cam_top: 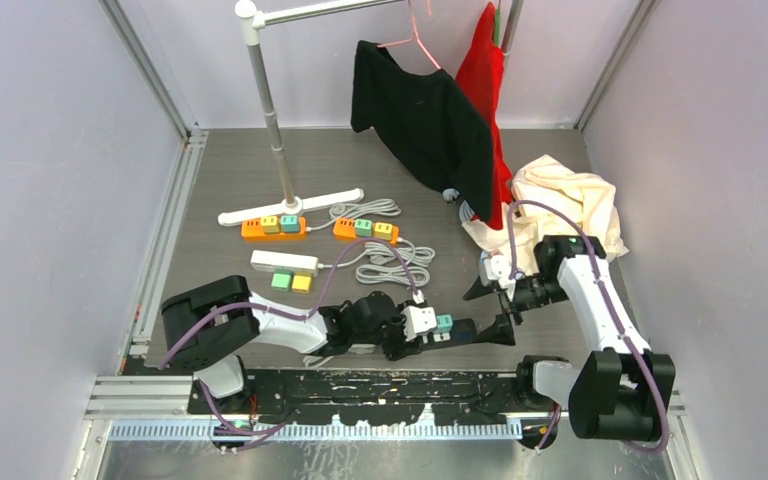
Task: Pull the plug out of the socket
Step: Move the socket to the center of the board.
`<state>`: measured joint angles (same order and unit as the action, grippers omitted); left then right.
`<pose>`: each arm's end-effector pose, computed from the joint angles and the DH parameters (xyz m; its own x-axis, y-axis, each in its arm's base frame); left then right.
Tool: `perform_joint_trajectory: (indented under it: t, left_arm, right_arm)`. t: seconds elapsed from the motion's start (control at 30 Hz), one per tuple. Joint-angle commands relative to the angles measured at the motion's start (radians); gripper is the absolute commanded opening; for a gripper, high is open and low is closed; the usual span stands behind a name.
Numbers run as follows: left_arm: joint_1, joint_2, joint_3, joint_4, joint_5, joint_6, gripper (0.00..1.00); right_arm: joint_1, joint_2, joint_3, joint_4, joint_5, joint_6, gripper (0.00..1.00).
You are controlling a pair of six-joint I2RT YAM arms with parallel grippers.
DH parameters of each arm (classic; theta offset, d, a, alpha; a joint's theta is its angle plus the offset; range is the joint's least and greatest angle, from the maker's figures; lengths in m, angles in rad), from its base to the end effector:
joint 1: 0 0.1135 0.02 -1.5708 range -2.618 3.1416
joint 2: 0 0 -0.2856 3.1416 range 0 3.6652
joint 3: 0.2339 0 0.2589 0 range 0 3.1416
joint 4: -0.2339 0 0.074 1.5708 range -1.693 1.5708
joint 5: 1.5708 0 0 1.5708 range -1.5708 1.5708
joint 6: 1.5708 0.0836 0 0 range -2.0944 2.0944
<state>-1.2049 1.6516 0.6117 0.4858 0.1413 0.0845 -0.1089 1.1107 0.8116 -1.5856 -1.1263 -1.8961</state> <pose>0.1162 -0.3363 0.1289 -0.1059 0.5100 -0.8536 0.9798 0.2000 -0.0021 0.1251 0.0622 0.2480 -0.0047 -0.4094 -0.9124 -0.9994 -0.0290 0.0181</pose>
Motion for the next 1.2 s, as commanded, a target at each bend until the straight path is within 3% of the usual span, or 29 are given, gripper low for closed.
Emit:
perform_joint_trajectory:
  t: [0.0,0.13,0.3,0.47,0.73,1.17]
  left_arm:
    - [-0.002,0.001,0.008,0.046,0.095,-0.003,0.01]
    - [-0.002,0.026,-0.009,0.153,0.066,-0.055,0.21]
    - [-0.002,0.023,-0.023,0.232,0.043,-0.113,0.59]
    - [-0.002,-0.034,-0.049,0.263,0.031,-0.138,0.75]
    - [-0.002,-0.072,-0.080,0.279,0.018,-0.140,0.76]
    - [-0.002,-0.003,-0.066,0.328,-0.010,-0.163,0.73]
  right_arm:
    - [0.111,0.048,-0.011,0.116,0.024,0.032,0.92]
    - [0.172,0.037,-0.035,0.301,0.064,0.232,0.84]
    - [0.256,0.031,-0.069,0.582,0.180,0.503,0.74]
    - [0.308,0.061,-0.072,0.641,0.198,0.547,0.68]
    - [0.383,0.092,-0.079,0.662,0.213,0.563,0.65]
    - [0.494,0.104,-0.089,0.688,0.305,0.581,0.60]
